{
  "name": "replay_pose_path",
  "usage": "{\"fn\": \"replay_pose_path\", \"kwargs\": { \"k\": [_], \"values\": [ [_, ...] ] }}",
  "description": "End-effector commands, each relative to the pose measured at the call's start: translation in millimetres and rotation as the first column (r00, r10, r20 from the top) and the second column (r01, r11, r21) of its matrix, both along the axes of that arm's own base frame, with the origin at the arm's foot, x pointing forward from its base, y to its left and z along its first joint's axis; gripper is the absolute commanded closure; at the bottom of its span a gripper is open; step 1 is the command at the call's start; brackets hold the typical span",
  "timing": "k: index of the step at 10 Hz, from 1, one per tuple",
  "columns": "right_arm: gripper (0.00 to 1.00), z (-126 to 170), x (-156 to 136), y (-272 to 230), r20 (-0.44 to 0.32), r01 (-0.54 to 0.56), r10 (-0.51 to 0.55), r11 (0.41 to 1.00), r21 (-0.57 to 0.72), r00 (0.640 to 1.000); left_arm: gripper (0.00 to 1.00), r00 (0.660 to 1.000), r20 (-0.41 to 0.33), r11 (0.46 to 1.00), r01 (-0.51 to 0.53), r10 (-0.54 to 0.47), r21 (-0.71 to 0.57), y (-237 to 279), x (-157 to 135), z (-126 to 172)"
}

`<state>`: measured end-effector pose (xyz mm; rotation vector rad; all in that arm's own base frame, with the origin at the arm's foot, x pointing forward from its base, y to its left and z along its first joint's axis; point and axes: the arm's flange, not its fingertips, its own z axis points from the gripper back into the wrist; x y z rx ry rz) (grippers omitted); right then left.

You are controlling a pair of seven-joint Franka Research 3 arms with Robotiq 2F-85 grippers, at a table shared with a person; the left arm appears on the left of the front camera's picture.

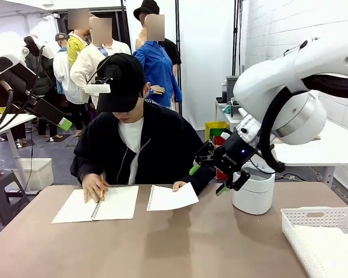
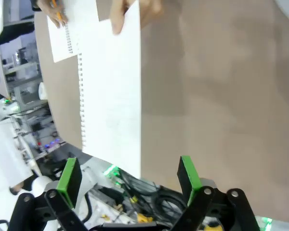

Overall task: Sort the paper based on its condition.
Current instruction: If a person hands you a paper, place it in the Organizing basket , and if it's crumpled, put it in the Trash can.

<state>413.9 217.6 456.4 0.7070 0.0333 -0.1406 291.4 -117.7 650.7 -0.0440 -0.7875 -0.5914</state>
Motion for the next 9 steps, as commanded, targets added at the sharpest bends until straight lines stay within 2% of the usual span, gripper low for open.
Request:
{"fn": "replay_pose_path", "kwargs": {
  "k": [1,4,5,7,8,9],
  "values": [
    [0.0,-31,-4,9,-0.006,0.009,-0.009,0.994,0.113,1.0,0.0,1.0,0.0,1.0,0.001,-0.001,-0.003,0,0,0],
    [0.0,-63,-13,24,0.065,0.001,-0.008,0.994,0.109,0.998,0.0,1.0,0.0,1.0,0.001,-0.001,-0.003,0,0,0],
    [0.0,-69,-13,26,0.066,0.007,-0.017,0.988,0.155,0.998,0.0,1.0,0.0,1.0,0.001,-0.001,-0.003,0,0,0],
    [0.0,-77,-15,33,0.093,0.011,-0.027,0.987,0.163,0.995,0.0,1.0,0.0,1.0,0.001,-0.001,-0.003,0,0,0],
    [0.0,-75,-12,34,0.154,0.017,-0.042,0.987,0.162,0.987,0.0,1.0,0.0,1.0,0.001,-0.001,-0.003,0,0,0],
    [0.0,-64,-14,27,0.052,0.01,-0.018,0.99,0.144,0.999,0.0,1.0,0.0,1.0,0.001,-0.001,-0.003,0,0,0]
  ]
}}
